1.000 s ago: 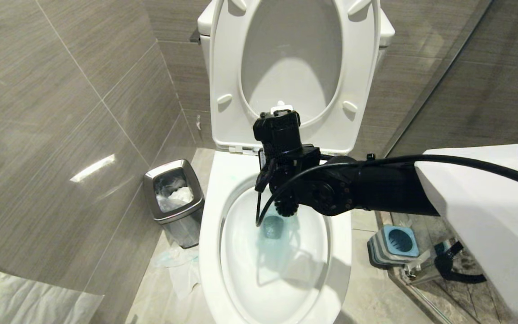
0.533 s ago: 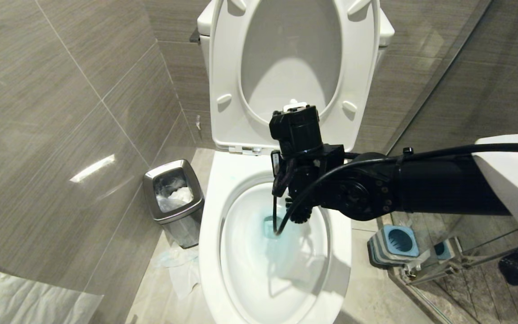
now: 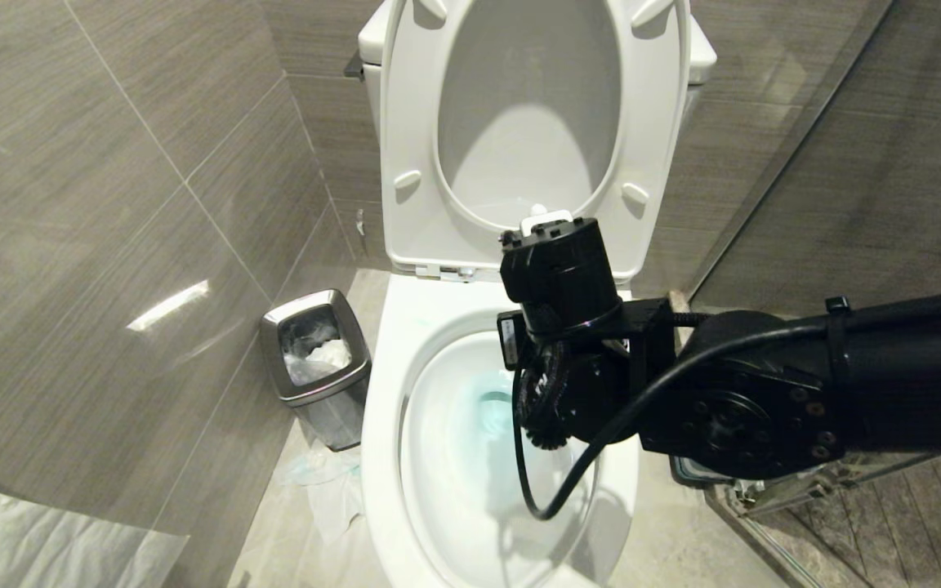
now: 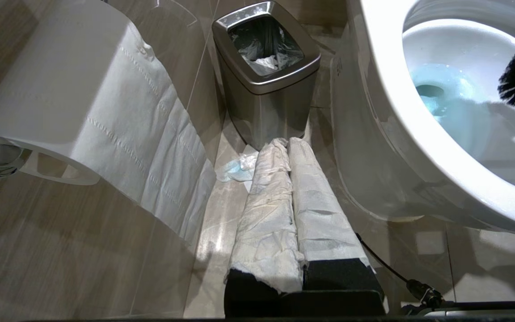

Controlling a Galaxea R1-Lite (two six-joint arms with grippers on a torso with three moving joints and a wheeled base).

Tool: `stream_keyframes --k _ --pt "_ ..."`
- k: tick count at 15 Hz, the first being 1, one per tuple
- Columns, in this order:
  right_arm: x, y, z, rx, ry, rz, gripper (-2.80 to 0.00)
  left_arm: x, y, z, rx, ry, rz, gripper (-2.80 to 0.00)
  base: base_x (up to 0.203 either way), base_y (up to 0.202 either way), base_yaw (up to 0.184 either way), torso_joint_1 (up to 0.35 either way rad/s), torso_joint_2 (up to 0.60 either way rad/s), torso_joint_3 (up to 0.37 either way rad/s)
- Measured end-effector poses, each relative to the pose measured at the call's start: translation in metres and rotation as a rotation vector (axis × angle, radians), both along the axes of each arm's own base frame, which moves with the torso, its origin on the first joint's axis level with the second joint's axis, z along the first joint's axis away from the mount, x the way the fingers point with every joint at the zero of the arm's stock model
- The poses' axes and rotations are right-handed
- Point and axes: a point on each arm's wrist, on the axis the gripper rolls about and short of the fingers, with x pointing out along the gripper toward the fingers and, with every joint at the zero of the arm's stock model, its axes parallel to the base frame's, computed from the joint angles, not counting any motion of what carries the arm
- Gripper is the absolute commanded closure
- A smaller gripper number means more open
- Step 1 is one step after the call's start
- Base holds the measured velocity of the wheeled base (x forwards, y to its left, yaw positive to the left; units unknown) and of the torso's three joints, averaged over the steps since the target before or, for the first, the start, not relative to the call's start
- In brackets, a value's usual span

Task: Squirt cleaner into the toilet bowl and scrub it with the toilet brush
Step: Scrub the toilet bowl

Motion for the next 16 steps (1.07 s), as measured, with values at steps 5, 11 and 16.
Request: stream_keyframes --k 5,11,16 --pt "-0.028 0.010 -0.004 0.064 0.019 0.053 0.00 0.000 0.000 0.000 0.000 0.000 0.000 0.00 0.000 0.000 0.000 0.000 0.00 0.000" --pt "-0.010 0.027 -0.019 0.129 -0.025 0.037 0.00 0.000 0.000 0.000 0.000 0.000 0.000 0.00 0.000 0.000 0.000 0.000 0.00 0.000" --pt "0.024 0.029 -0.034 0.125 -0.049 -0.005 0.00 0.000 0.000 0.000 0.001 -0.001 0.000 0.00 0.000 0.000 0.000 0.000 0.00 0.000"
